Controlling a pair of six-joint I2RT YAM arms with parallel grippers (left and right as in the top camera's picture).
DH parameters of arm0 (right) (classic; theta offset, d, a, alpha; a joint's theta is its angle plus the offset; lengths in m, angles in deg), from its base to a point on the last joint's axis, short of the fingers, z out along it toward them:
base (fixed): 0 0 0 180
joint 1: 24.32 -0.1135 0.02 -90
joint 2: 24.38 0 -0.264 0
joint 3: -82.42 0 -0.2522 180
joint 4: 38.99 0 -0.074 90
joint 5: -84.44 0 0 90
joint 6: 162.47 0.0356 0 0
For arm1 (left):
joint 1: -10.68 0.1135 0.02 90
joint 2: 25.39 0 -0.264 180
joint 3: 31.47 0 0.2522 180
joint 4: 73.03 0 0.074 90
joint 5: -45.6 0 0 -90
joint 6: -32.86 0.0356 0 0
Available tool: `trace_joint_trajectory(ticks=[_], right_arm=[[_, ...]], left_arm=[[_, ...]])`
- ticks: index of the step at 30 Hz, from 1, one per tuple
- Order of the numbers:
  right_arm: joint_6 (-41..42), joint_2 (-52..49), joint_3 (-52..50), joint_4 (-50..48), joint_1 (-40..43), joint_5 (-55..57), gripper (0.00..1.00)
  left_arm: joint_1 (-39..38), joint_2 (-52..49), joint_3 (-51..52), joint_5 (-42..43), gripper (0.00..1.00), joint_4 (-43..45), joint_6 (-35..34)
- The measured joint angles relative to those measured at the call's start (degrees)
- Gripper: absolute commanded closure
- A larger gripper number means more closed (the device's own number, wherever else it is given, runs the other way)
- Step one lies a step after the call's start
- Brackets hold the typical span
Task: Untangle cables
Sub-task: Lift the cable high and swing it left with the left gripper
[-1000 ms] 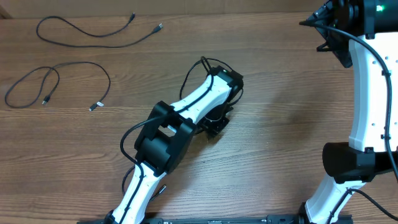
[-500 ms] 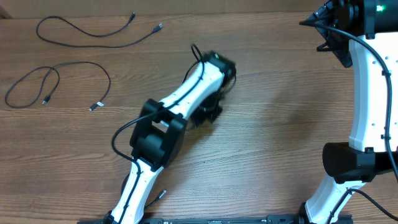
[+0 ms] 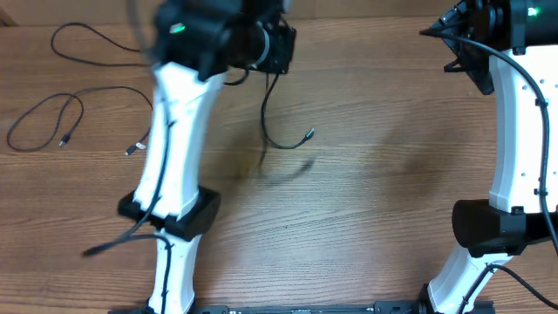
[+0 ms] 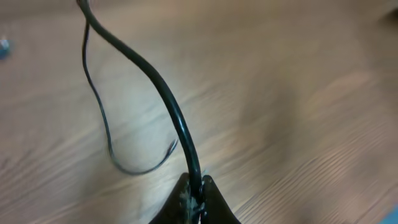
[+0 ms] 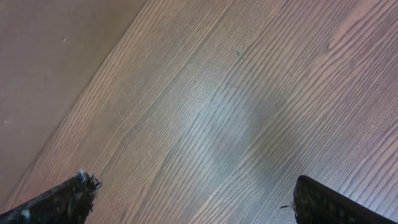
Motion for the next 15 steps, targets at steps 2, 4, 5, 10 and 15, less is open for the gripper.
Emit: trace_joint_trajectory(ticks=[2,4,5,10,15], right_arm=[[0.02,0.00,0.00,0.02,0.00,0.00,0.00],[0.00,0.00,0.00,0.00,0.00,0.00,0.00],[-0.02,0.00,0.00,0.02,0.00,0.02,0.00],[0.00,0.00,0.00,0.00,0.00,-0.02,0.00],[0.00,0.00,0.00,-0.02,0.00,-0.02,0.00]], left_arm=[[0.17,2.01,-3.02,0.76,0.96,0.92,-2.56],[0.15,4.85,-4.79,1.53,0.96,1.57,-5.88],[0.07,5.86,-5.11,1.73,0.96,1.51,-7.48],[0.07,9.49,-5.18,2.19,0.96,-0.15,-17.94],[0.09,9.60,-5.16,1.75,0.96,-0.92,-26.25]])
